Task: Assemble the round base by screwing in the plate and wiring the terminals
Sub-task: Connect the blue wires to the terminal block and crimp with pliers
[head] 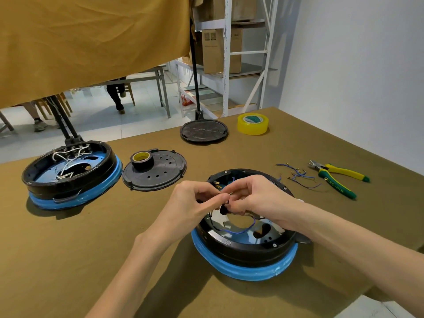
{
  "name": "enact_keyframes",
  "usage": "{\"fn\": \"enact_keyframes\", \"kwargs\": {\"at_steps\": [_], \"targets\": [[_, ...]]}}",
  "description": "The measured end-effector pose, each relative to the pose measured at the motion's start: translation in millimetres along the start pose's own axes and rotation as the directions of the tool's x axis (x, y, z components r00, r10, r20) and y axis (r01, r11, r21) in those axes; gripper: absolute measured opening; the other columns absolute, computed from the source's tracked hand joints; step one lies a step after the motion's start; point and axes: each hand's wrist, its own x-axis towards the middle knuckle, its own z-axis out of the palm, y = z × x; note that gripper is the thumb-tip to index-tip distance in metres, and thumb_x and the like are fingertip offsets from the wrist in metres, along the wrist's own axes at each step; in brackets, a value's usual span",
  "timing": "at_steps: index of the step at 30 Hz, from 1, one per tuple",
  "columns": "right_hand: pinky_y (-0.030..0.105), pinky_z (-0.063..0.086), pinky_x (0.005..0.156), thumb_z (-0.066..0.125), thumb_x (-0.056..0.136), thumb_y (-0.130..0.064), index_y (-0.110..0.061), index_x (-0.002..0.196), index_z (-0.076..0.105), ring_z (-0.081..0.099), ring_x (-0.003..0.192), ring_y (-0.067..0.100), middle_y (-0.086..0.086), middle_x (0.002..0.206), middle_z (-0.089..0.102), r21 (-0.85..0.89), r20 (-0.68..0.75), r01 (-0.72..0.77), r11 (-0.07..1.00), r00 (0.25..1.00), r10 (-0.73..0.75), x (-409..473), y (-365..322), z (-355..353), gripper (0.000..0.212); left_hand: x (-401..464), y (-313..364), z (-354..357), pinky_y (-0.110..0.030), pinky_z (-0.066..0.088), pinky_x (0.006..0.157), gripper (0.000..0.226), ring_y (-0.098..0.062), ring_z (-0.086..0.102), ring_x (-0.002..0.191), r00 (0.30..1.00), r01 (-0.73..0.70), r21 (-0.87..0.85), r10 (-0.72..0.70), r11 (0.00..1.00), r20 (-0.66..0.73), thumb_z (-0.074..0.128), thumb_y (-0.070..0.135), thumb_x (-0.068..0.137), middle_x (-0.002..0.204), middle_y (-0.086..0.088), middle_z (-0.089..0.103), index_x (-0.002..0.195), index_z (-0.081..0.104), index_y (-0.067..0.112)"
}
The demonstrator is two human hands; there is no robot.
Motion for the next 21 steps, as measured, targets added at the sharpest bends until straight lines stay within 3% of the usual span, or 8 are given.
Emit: {"fn": "enact_keyframes", "kwargs": {"at_steps": [3,6,9,12,14,21], "targets": [[0.033,0.059,0.076,0.077,0.083,0.0,-0.016,0.104,0.078,0.07,0.079,0.016,0.012,0.09,0.077,-0.018,-0.014,0.088,0.996,0.996,-0.089,-1,0,-5,0.026,1,2,-3,-0.027,0.061,0.079,0.02,-0.012,0.076,0.087,1.0,0.028,-0.094,-0.027,0.995,0.012,0.071,0.045,0.091,0.087,0.008,0.079,0.098,0.082,0.03],[0.026,0.057,0.07,0.082,0.085,-0.011,-0.014,0.102,0.078,0.072,0.076,0.011,0.004,0.084,0.078,-0.042,-0.095,0.2,0.979,0.975,-0.203,-2,4,-1,0.018,0,6,-5,-0.019,0.058,0.081,0.015,-0.009,0.076,0.092,0.999,0.03,-0.143,-0.025,0.989,0.035,0.071,0.035,0.095,0.094,0.008,0.08,0.104,0.08,0.028],[0.027,0.058,0.071,0.084,0.084,-0.012,-0.012,0.101,0.075,0.072,0.077,0.013,-0.001,0.083,0.075,-0.229,-0.243,0.377,0.898,0.871,-0.427,-3,12,2,0.019,2,9,-9,-0.024,0.059,0.089,0.019,-0.008,0.076,0.096,0.995,0.093,-0.182,-0.085,0.979,0.047,0.061,0.023,0.103,0.101,0.009,0.08,0.117,0.074,0.025],[0.035,0.054,0.068,0.081,0.084,-0.002,-0.008,0.091,0.072,0.065,0.074,0.014,-0.001,0.083,0.069,-0.502,-0.144,0.551,0.667,0.707,-0.692,-7,16,2,0.013,4,15,-12,-0.023,0.05,0.089,0.029,-0.01,0.077,0.088,0.981,0.191,-0.201,-0.187,0.961,0.043,0.051,0.039,0.106,0.099,0.008,0.08,0.114,0.074,0.023],[0.036,0.054,0.068,0.08,0.085,0.003,-0.005,0.089,0.073,0.064,0.077,0.015,0.002,0.087,0.067,-0.577,-0.06,0.6,0.554,0.646,-0.761,-8,19,4,0.011,4,18,-11,-0.019,0.054,0.086,0.031,-0.01,0.076,0.085,0.978,0.202,-0.166,-0.191,0.965,0.079,0.055,0.044,0.103,0.094,0.006,0.08,0.105,0.079,0.024],[0.031,0.058,0.077,0.08,0.088,-0.008,-0.003,0.101,0.078,0.07,0.088,0.015,0.005,0.098,0.072,-0.63,-0.021,0.635,0.447,0.562,-0.827,-8,22,2,0.014,4,15,-8,-0.019,0.059,0.081,0.015,-0.01,0.075,0.087,0.988,0.151,-0.092,-0.149,0.984,0.035,0.065,0.028,0.101,0.088,0.005,0.08,0.098,0.079,0.025]]}}
